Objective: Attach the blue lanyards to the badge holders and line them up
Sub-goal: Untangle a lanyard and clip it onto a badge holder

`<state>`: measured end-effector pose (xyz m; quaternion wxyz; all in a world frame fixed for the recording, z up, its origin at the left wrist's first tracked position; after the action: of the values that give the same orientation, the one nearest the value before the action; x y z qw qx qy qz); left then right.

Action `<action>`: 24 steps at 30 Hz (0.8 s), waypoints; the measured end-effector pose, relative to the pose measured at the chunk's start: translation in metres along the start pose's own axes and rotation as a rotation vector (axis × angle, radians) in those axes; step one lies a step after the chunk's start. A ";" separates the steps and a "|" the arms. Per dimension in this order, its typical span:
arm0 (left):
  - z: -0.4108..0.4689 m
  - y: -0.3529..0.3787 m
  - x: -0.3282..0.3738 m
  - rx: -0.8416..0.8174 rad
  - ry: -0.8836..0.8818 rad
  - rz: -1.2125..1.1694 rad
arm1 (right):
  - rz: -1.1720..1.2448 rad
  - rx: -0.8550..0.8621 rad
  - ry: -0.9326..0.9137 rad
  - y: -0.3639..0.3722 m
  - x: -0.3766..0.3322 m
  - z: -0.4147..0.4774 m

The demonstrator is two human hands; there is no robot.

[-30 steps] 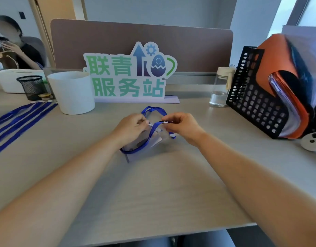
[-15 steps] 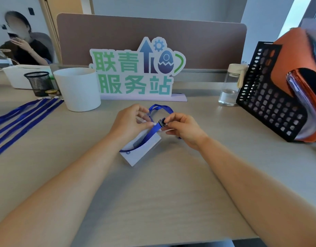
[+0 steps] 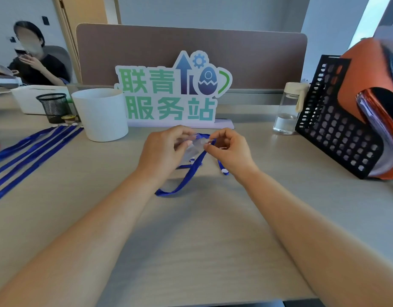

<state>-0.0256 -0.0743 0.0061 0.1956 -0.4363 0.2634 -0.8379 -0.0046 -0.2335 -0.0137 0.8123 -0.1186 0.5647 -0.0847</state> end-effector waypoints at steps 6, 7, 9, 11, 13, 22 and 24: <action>0.001 -0.002 -0.008 0.027 -0.011 0.020 | -0.087 -0.028 -0.007 0.001 0.003 0.000; 0.001 -0.003 -0.009 0.034 -0.002 0.037 | -0.095 -0.065 -0.003 0.000 0.002 -0.001; 0.001 -0.006 -0.009 0.041 0.016 0.081 | -0.079 -0.174 -0.001 -0.001 0.000 -0.003; 0.002 -0.008 -0.011 0.023 0.046 0.146 | -0.058 -0.277 -0.001 0.000 -0.003 -0.006; 0.002 -0.010 -0.013 -0.008 0.077 0.206 | -0.073 -0.341 0.008 0.000 -0.004 -0.009; 0.001 0.000 -0.028 -0.203 0.044 0.335 | -0.005 -0.454 0.242 0.004 0.015 -0.013; 0.001 0.004 -0.034 -0.228 0.052 0.393 | 0.066 -0.430 0.307 0.006 0.019 -0.015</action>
<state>-0.0064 -0.0591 -0.0175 0.2976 -0.3743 0.4414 -0.7593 -0.0120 -0.2339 -0.0372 0.6757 -0.2558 0.6897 0.0470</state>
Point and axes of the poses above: each hand's wrist, its own z-axis towards the middle knuckle, its own y-axis out of the palm, x = y × z, the point moved 2 cm from there along z, towards the middle knuckle, and after that the axes turned 11 degrees about -x, right-handed, at the moved point
